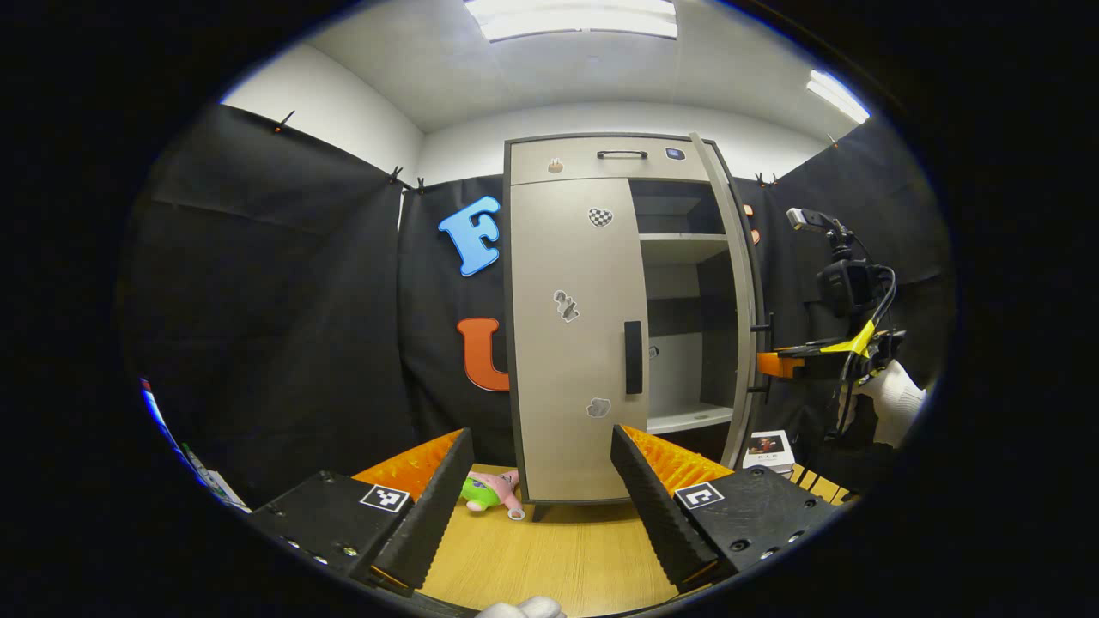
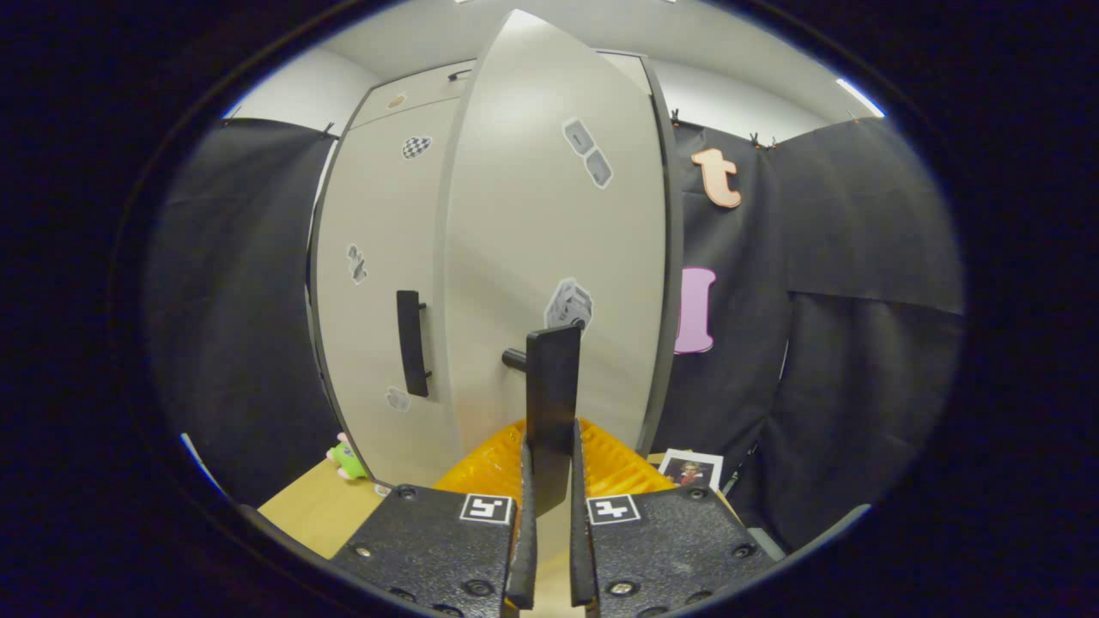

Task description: Open the right door of the double-door shoe cabinet with the right hand, and open the left door with the left hand.

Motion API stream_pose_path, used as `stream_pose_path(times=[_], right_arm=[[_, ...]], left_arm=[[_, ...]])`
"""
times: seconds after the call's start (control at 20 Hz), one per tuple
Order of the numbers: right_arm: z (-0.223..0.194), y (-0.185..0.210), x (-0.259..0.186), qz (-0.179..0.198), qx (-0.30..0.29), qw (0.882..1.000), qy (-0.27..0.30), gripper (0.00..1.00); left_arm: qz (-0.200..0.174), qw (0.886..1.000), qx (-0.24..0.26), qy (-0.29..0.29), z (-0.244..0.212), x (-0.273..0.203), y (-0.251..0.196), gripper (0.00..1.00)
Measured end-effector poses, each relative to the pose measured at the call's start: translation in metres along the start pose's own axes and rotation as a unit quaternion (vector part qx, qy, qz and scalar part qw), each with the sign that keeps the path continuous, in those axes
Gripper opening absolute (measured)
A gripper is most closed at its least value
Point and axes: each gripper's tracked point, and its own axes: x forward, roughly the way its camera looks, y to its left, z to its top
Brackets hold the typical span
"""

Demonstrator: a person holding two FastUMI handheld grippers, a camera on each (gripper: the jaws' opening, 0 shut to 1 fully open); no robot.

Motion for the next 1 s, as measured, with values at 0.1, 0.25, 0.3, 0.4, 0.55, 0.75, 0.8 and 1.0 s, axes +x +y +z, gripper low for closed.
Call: stream_pose_path(times=[0.1,0.25,0.3,0.4,0.55,0.75,0.8,1.0], right_arm=[[-0.001,-0.008,-0.003,-0.006,0.003,1.000,0.001,0.17],[-0.002,-0.016,-0.008,-0.003,0.006,1.000,-0.002,0.16],[-0.001,-0.019,-0.008,0.000,0.006,1.000,-0.001,0.13],[-0.002,-0.025,-0.011,0.003,0.006,1.000,-0.001,0.12],[-0.003,-0.036,-0.014,0.014,-0.001,1.000,0.000,0.11],[-0.004,-0.060,-0.019,0.023,0.008,1.000,0.002,0.10],[-0.004,-0.067,-0.021,0.017,0.001,1.000,0.001,0.09],[-0.004,-0.087,-0.021,0.023,0.001,1.000,0.003,0.05]], left_arm=[[-0.009,1.000,0.001,0.002,0.001,0.003,-0.008,0.96],[-0.020,1.000,0.005,-0.003,0.005,0.007,-0.022,0.96],[-0.023,1.000,0.007,-0.004,0.007,0.010,-0.028,0.96],[-0.028,1.000,0.009,-0.005,0.006,0.013,-0.042,0.96],[-0.034,0.999,0.009,-0.004,0.009,0.018,-0.065,0.96],[-0.034,0.999,0.001,-0.006,0.013,0.023,-0.090,0.96],[-0.038,0.999,-0.002,-0.007,0.015,0.023,-0.098,0.96],[-0.043,0.999,0.005,-0.003,0.016,0.026,-0.119,0.96]])
